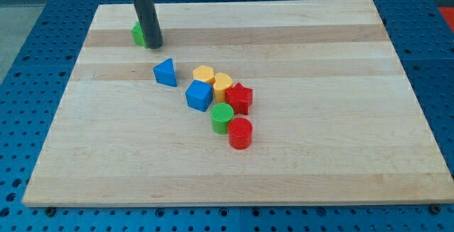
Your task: Push the blue triangle to the center left of the board
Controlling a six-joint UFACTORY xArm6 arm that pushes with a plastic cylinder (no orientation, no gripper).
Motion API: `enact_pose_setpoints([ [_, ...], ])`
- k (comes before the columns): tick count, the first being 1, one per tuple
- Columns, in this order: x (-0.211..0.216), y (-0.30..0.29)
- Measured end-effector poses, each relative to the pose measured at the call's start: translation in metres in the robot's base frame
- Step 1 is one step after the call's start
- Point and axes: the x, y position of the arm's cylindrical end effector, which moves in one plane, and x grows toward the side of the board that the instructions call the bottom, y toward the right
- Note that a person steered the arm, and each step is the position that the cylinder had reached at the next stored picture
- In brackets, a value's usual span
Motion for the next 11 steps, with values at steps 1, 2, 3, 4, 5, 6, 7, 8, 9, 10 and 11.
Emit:
enact_pose_setpoints([
  [1, -0.009, -0.011],
  [2, -0.01, -0.023],
  [3, -0.01, -0.026],
  [4, -0.002, 0.011],
  [5, 0.017, 0.037],
  [6, 0.022, 0.041],
  [7, 0.052, 0.049],
  [8, 0.059, 0.054],
  [9, 0.059, 0.045],
  [10, 0.061, 0.023],
  [11, 0.103, 0.019],
])
